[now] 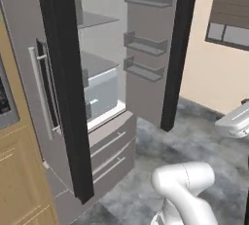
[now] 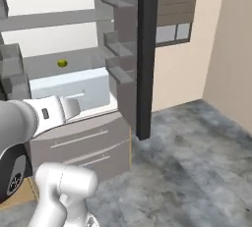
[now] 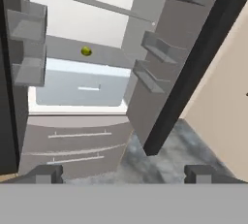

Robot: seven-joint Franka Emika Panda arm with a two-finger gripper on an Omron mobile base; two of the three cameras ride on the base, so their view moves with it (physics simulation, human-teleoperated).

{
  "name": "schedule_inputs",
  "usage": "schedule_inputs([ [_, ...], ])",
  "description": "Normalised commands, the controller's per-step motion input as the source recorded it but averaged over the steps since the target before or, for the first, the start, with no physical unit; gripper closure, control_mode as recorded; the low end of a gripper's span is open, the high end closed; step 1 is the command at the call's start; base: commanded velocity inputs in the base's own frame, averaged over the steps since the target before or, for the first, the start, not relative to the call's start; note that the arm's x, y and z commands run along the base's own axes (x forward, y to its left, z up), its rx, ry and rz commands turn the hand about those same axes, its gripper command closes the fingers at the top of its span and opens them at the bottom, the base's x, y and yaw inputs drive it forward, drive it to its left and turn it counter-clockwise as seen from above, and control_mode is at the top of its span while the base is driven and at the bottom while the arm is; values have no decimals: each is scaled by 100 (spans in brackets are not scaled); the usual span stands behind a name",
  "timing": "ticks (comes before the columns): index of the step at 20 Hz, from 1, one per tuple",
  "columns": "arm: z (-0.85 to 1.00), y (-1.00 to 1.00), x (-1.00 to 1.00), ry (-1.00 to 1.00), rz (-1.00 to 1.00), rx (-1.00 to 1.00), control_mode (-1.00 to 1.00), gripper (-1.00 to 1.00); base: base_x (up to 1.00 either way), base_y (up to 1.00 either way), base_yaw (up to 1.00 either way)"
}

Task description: Retrieve the kiwi and pear from the fridge and place them into the bowl on the dining table.

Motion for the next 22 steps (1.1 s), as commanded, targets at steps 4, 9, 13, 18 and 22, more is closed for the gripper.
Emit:
schedule_inputs([
  [4,0,0,0,0,0,0,100,-100,48,0,53],
  [9,0,0,0,0,0,0,100,-100,15,-37,48],
  [13,0,0,0,0,0,0,100,-100,1,-63,37],
  [18,0,0,0,0,0,0,100,-100,0,-76,26],
  [22,0,0,0,0,0,0,100,-100,25,-24,13],
])
